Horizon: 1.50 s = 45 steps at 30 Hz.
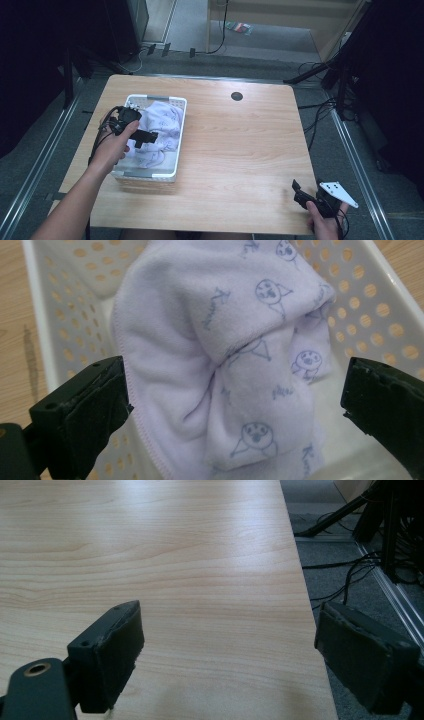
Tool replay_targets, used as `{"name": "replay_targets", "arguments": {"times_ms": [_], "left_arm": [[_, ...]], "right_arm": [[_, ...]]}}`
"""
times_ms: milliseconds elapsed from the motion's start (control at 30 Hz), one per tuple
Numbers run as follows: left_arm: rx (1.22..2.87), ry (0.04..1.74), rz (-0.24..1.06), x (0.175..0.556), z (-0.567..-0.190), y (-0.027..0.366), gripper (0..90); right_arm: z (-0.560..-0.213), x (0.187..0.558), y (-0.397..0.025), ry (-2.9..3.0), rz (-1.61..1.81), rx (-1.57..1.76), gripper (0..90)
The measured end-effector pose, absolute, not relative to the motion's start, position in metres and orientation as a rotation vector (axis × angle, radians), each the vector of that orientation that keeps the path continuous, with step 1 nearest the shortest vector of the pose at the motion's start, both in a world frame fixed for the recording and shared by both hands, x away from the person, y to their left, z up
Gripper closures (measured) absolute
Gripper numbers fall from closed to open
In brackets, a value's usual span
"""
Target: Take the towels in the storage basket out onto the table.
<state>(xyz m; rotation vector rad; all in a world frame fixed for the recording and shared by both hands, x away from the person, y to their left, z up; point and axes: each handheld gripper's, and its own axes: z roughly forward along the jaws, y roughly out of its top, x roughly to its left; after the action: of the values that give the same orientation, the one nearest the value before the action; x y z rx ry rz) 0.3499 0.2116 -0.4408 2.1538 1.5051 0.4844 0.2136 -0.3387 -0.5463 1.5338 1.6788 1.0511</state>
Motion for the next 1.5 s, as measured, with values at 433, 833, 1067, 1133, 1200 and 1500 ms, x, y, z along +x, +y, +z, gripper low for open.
{"name": "replay_targets", "arguments": {"times_ms": [433, 833, 1067, 1133, 1200, 1500], "left_arm": [[2.196, 1.526, 0.42, 0.37, -0.462, 0.192, 0.0], [2.219, 1.567, 0.356, 0.385, -0.482, 0.186, 0.0], [2.224, 1.562, 0.323, 0.388, -0.488, 0.179, 0.0], [2.241, 1.568, 0.327, 0.389, -0.491, 0.178, 0.0], [2.261, 1.589, 0.321, 0.391, -0.495, 0.177, 0.0], [2.302, 1.623, 0.39, 0.393, -0.508, 0.169, 0.0]], "right_arm": [[-0.546, 0.214, -0.339, 1.681, 1.052, 1.535, 12.5], [-0.546, 0.213, -0.339, 1.681, 1.056, 1.534, 12.5], [-0.546, 0.213, -0.339, 1.683, 1.056, 1.532, 12.5], [-0.546, 0.213, -0.339, 1.683, 1.057, 1.532, 12.5], [-0.546, 0.213, -0.339, 1.682, 1.058, 1.531, 12.4], [-0.546, 0.213, -0.339, 1.684, 1.06, 1.53, 12.4]]}}
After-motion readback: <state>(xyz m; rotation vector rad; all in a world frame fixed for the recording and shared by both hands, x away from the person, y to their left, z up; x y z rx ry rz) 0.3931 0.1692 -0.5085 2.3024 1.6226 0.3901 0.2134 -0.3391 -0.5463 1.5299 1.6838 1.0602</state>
